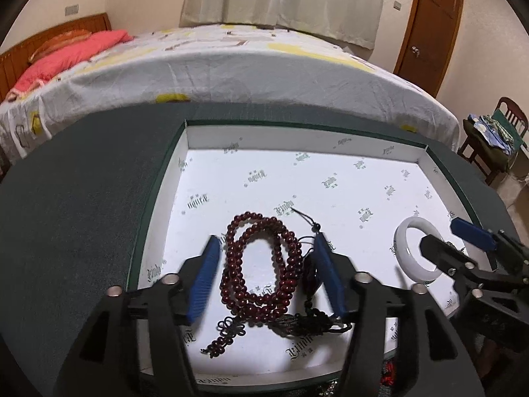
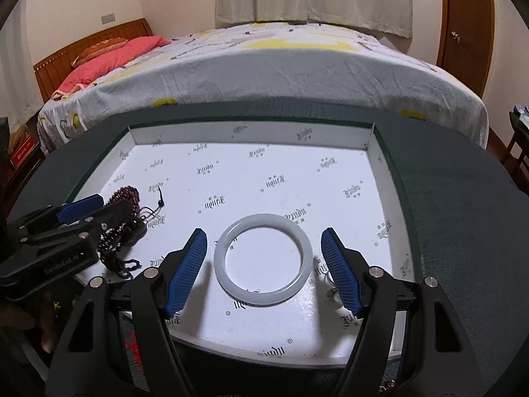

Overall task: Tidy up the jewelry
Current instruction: 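Carry the bead bracelet and bangle into the box and open both tools, then withdraw both tools from the box back over the table, then grasp the gold chain with the right tool while the left tool grasps the red-tasseled charm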

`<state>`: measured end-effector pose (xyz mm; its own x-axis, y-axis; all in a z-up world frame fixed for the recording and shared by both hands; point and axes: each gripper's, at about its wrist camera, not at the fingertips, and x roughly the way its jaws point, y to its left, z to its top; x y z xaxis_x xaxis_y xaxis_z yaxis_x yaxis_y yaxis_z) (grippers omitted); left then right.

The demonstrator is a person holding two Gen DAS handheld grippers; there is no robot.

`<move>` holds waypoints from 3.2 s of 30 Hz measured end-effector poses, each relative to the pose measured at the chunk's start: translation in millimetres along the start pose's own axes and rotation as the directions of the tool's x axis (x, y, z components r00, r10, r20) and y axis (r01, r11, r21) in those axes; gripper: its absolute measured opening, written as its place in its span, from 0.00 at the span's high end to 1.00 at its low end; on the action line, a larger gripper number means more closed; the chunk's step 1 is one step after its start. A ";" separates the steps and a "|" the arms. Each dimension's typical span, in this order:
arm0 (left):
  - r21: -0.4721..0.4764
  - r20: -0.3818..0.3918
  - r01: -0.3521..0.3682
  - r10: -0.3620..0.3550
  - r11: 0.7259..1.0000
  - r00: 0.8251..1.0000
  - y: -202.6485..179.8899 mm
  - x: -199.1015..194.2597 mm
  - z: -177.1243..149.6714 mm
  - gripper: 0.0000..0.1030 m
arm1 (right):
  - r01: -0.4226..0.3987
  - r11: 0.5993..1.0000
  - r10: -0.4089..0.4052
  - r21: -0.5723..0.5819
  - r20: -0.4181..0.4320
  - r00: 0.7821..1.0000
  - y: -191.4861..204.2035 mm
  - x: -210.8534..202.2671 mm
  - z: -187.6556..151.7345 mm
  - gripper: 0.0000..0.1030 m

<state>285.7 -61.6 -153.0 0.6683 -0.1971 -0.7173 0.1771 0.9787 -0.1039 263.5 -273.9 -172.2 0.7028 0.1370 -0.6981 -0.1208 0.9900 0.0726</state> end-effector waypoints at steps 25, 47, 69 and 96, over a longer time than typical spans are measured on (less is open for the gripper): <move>0.010 0.252 -0.053 0.049 0.999 0.967 -14.5 -118.6 -51.5 0.37 | 0.014 1.000 -0.016 0.021 0.107 0.994 1.8 -93.0 -55.5 0.32; -0.079 0.094 -0.107 0.114 0.991 0.989 12.6 -118.7 -111.2 0.37 | -0.001 1.000 0.001 0.004 -0.048 0.999 13.7 -67.7 -90.7 0.41; -0.122 -0.029 -0.075 0.072 0.990 0.997 21.5 -98.5 -108.0 0.44 | 0.004 1.000 -0.005 -0.018 -0.080 0.997 9.9 -67.4 -95.2 0.89; -0.096 -0.064 -0.064 0.058 0.993 0.996 20.4 -96.6 -116.4 0.83 | -0.018 1.000 0.018 0.006 -0.071 0.997 6.2 -70.9 -95.6 0.89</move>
<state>140.6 -15.8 -166.0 0.6297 -0.1361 -0.7648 0.0638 0.9903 -0.1237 146.0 -280.7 -190.4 0.6488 0.1521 -0.7456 -0.1290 0.9876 0.0892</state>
